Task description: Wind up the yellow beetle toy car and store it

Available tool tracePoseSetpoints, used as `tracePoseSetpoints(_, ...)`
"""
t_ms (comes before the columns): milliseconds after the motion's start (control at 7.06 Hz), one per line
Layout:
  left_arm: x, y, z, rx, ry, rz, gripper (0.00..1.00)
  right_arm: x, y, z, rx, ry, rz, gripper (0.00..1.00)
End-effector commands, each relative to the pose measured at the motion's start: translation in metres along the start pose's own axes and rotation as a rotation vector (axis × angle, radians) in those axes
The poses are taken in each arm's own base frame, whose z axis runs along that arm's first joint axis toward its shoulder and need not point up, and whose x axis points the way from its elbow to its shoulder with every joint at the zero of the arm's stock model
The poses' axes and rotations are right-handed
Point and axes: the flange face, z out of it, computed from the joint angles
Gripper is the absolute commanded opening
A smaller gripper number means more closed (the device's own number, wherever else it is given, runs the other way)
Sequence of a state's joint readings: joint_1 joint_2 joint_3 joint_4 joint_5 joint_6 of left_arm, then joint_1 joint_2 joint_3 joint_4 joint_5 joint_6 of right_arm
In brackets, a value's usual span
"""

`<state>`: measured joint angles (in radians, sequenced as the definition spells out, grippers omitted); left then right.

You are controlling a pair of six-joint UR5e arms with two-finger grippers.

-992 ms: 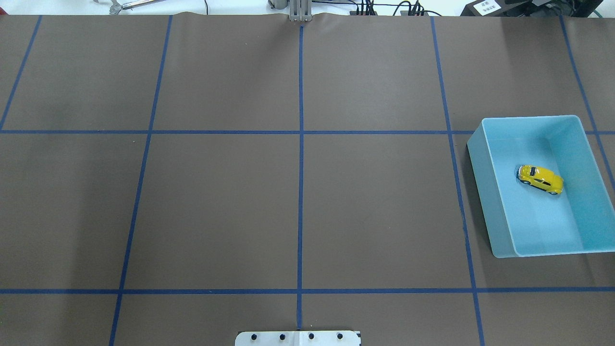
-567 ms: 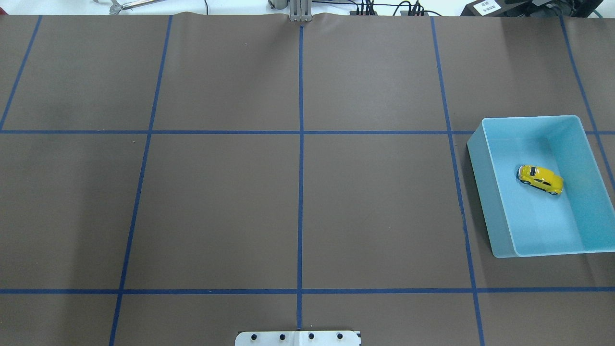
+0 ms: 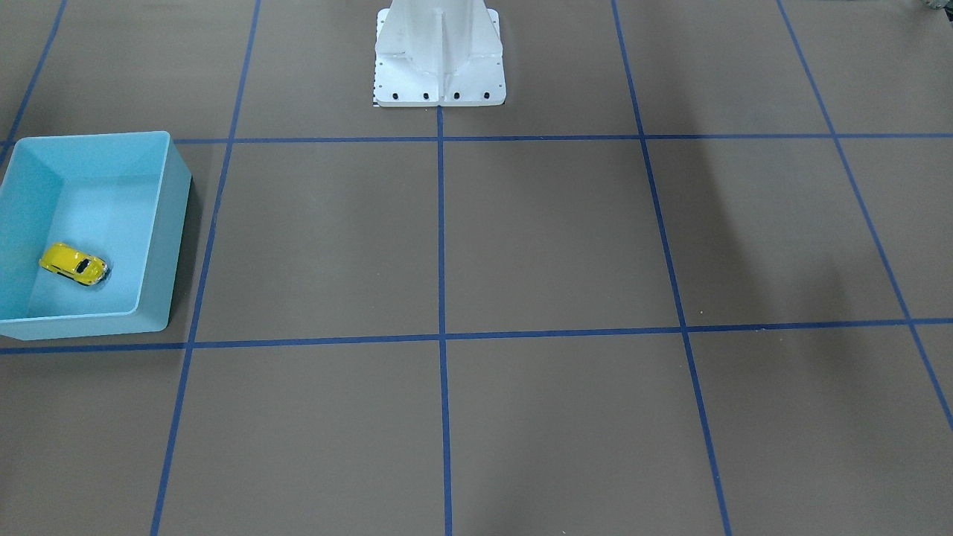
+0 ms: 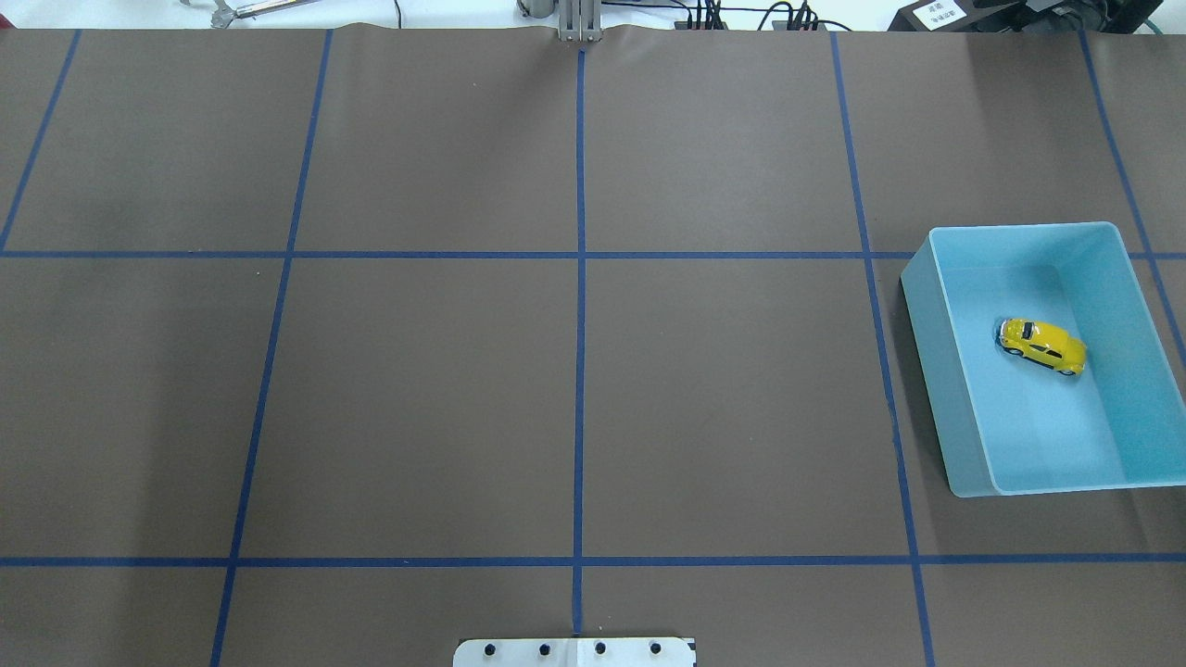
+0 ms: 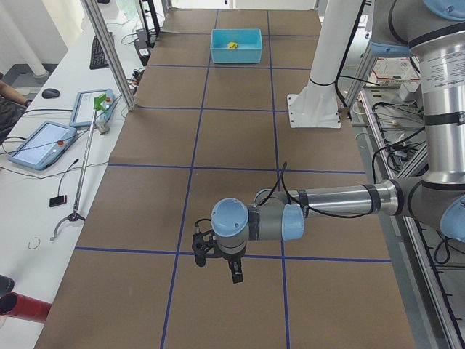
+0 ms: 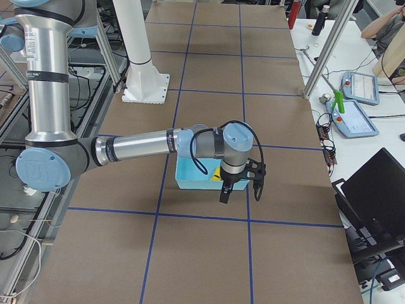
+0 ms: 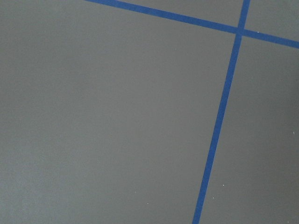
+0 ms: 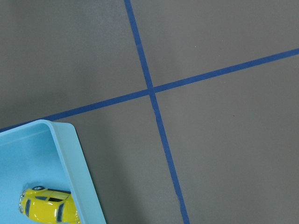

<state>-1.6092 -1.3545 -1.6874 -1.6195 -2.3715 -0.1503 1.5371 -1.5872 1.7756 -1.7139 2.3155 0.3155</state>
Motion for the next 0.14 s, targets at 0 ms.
tracePoseSetpoints(0,0.0,0.0,0.0,0.0,0.0,0.002,1.0,-0.0023,0.0001,-0.0023,0.004,-0.002,-0.004,1.0)
